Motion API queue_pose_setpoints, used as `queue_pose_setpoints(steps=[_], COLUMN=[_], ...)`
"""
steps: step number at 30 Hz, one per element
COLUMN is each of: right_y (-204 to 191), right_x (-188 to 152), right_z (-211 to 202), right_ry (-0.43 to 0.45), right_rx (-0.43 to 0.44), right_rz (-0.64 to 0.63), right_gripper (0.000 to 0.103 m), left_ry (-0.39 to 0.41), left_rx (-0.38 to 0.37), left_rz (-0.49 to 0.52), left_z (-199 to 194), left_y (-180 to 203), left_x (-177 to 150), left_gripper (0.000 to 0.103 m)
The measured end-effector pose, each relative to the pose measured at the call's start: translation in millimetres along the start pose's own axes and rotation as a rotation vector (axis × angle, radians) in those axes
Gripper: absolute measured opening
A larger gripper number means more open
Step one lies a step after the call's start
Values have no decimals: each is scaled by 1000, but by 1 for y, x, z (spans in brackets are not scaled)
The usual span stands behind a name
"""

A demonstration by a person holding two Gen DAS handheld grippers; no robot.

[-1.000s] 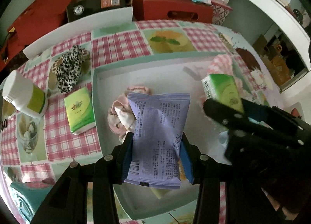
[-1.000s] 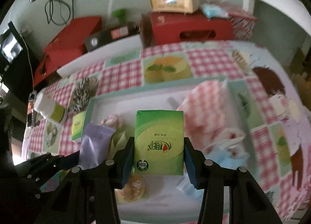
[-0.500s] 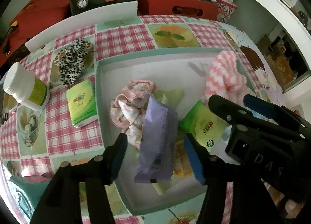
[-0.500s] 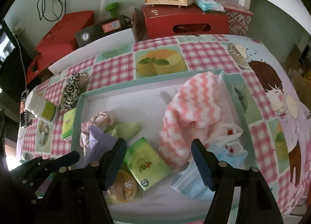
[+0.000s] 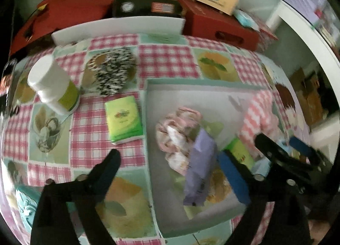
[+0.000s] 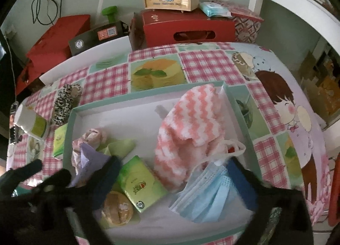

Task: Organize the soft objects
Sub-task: 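Open both tools to drop the packet and tissue pack into the tray, then move both tools to the second green tissue pack and leopard scrunchie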

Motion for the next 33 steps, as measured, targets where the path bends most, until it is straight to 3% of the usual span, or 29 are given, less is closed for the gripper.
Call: queue_pose_setpoints(steps=[9, 21, 29, 33], right_y=[0, -1, -11, -22], right_x=[-2, -2, -3, -2], right_z=[4, 6, 7, 9], right_ry=[-20, -31, -31, -29], right_rx=[-2, -12, -8, 10], right_rz=[3, 8, -13, -39], right_gripper=[103, 103, 103, 103], left_ry=[15, 74, 67, 108], left_rx=[0, -13, -34, -21], left_rz=[-101, -129, -181, -207], left_z=[8, -1, -1, -11], left_y=[-29, -39, -59, -75], left_x=[2, 9, 11, 17], left_gripper=[98, 101, 101, 101])
Point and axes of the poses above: each gripper's, at about its wrist camera, not at the fingertips, and z roughly the way its jaws point, y to its right, x to its top, the point moved 6 cm from there along z, roughly the way its jaws point, and after that the axes turned 10 degrees about -y, right-handed, at the moved point
